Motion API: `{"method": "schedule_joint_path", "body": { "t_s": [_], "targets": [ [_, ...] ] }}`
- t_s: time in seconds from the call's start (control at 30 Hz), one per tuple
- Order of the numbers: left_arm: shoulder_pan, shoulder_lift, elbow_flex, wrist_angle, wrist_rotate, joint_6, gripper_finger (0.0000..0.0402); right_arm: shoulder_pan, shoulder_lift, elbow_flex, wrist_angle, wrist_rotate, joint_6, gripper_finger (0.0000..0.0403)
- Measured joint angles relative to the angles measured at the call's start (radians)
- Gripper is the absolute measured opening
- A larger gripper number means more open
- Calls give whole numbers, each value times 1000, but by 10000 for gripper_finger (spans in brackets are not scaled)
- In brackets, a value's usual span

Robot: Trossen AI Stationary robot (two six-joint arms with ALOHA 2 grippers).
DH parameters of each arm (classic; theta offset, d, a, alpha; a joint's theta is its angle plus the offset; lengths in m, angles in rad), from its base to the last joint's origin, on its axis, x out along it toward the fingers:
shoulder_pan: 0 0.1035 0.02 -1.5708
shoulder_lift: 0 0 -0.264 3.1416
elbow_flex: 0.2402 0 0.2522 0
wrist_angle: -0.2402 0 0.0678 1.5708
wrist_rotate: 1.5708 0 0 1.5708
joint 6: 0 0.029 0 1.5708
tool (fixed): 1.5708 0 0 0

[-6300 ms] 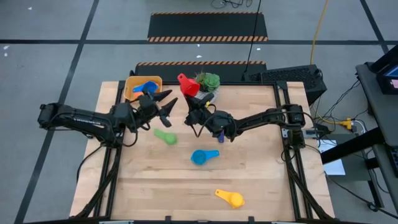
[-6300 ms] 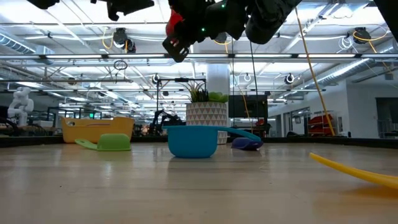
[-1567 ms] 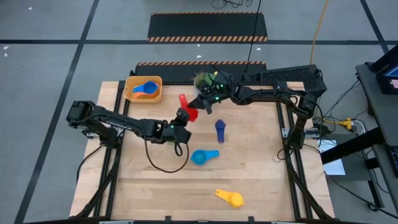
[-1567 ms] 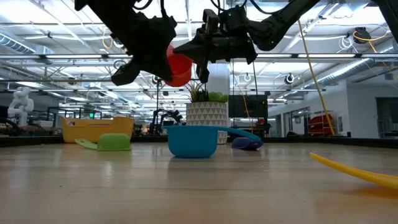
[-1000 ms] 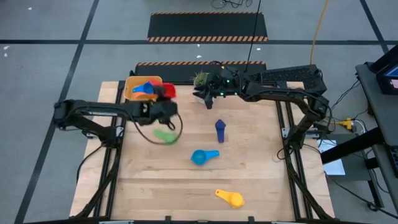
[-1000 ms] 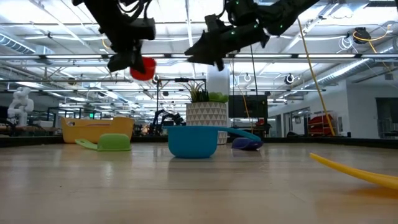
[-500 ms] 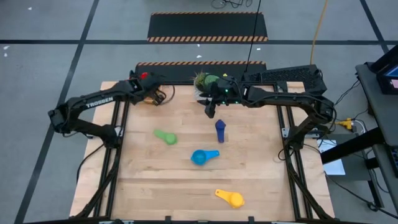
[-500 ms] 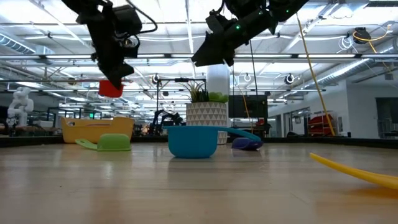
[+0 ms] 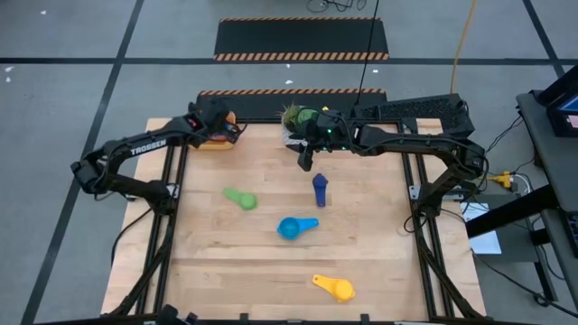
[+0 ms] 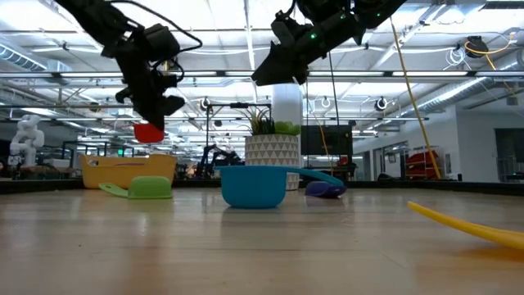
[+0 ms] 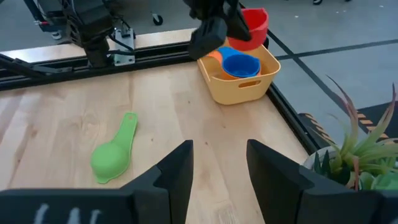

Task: Nest measuring cups in basket
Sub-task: Stack the dark orange measuring cup on top of the dark blue measuring cup in the yellow bin

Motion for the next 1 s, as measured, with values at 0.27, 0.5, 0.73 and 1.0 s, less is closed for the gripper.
{"method": "schedule_joint_path", "body": {
  "t_s": [0.27, 0.5, 0.73, 1.0],
  "targets": [
    [79, 10, -99, 107, 146, 93, 24, 0, 0, 0, 0, 0, -2, 144],
    [83, 10, -147, 155, 155, 197, 14, 0, 0, 0, 13, 0, -2, 144],
    [88, 10, -163, 165, 154, 212, 41, 0, 0, 0, 15, 0, -2, 144],
    [96, 10, -193, 198, 154, 250, 44, 0, 0, 0, 15, 0, -2, 144]
  ]
}}
